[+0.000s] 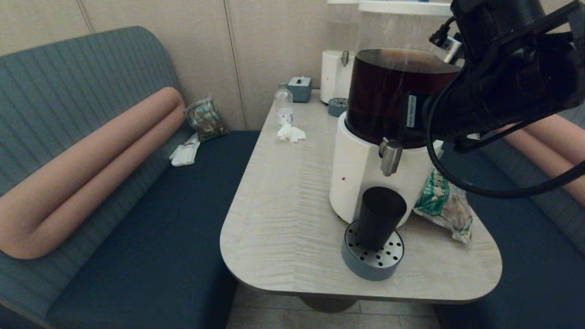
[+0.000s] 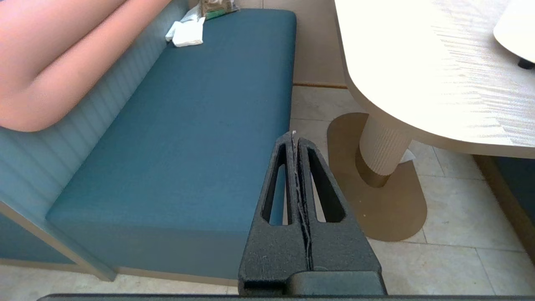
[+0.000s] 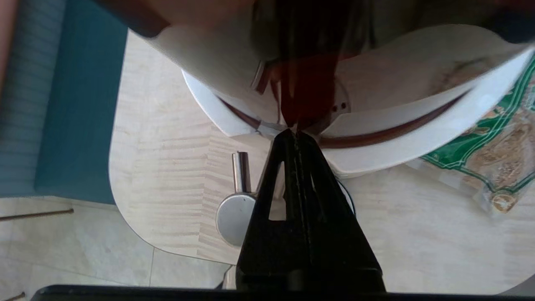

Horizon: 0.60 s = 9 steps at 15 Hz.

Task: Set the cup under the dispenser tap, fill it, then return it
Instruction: Turn on the faucet

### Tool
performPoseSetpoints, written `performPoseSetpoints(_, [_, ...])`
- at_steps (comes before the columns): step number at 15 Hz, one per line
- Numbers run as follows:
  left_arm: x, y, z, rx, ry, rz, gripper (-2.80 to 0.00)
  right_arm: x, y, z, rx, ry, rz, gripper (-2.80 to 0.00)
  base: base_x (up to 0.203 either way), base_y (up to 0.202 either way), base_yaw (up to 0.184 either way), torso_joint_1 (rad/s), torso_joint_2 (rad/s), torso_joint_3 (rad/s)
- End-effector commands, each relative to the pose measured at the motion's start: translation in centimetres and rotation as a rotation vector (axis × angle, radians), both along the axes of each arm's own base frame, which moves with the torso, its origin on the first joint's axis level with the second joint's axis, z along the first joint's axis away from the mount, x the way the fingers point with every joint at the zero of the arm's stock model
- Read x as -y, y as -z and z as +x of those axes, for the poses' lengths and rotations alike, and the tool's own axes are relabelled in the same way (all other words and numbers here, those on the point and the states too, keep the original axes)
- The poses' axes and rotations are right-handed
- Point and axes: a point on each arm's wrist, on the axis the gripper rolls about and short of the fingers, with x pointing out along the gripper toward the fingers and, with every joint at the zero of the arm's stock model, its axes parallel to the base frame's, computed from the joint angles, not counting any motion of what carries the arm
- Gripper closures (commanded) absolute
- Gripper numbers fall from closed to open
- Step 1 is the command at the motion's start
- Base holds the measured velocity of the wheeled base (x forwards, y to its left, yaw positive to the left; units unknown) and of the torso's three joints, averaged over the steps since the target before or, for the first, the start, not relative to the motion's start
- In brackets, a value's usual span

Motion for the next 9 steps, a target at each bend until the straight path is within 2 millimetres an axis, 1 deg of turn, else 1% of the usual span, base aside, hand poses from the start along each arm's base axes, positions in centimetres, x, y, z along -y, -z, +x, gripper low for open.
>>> performPoseSetpoints(1, [0.0, 0.0, 0.01, -0.001, 0.0, -0.001, 0.0, -0.5, 0.93, 0.83, -0.023, 0.006, -0.015, 0.0, 0.0, 0.0, 0.0, 0.0, 0.0, 0.0])
performPoseSetpoints(4, [0.0, 0.0, 0.01, -0.001, 0.0, -0.001, 0.0, -0.77, 1.4, 1.31, -0.027, 0.014, -0.027, 0.0, 0.0, 0.0, 0.0, 0.0, 0.0, 0.0])
performPoseSetpoints(9, [0.0, 0.0, 0.01, -0.001, 0.0, -0.001, 0.0, -1.14, 1.61, 1.72, -0.016, 0.007, -0.022, 0.0, 0.0, 0.0, 0.0, 0.0, 0.0, 0.0])
